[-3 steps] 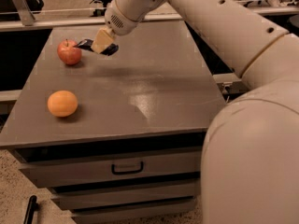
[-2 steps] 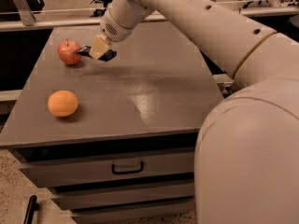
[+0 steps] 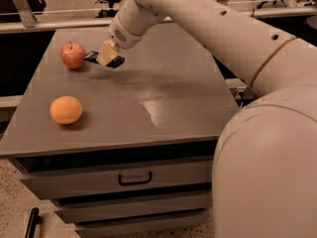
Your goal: Move rxbar blueberry near apple
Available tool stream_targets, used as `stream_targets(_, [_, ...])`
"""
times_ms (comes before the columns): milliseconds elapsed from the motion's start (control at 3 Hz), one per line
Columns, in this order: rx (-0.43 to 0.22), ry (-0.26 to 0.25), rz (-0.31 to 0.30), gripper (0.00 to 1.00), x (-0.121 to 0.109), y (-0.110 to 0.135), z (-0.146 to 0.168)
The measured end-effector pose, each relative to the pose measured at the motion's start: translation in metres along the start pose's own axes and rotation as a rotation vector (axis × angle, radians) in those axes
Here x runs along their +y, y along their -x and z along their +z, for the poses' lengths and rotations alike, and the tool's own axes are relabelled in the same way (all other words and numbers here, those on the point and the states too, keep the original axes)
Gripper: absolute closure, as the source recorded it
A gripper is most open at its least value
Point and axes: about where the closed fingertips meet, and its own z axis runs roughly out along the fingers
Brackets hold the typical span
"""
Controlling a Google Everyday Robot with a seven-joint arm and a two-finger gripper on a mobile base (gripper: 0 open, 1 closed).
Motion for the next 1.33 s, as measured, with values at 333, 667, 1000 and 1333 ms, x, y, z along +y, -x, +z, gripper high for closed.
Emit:
stream_targets(333, [0.002, -0.021, -0.034, 1.0, -0.002, -0.015, 0.015])
stream_targets(667, [0.003, -0.016, -0.033, 0.8, 0.0, -0.014, 0.017])
stream_targets(1000, [0.006, -0.014, -0.042, 0.57, -0.002, -0.006, 0.024])
stream_targets(1333, [0.007, -0.011, -0.044, 0.34, -0.001, -0.006, 0.026])
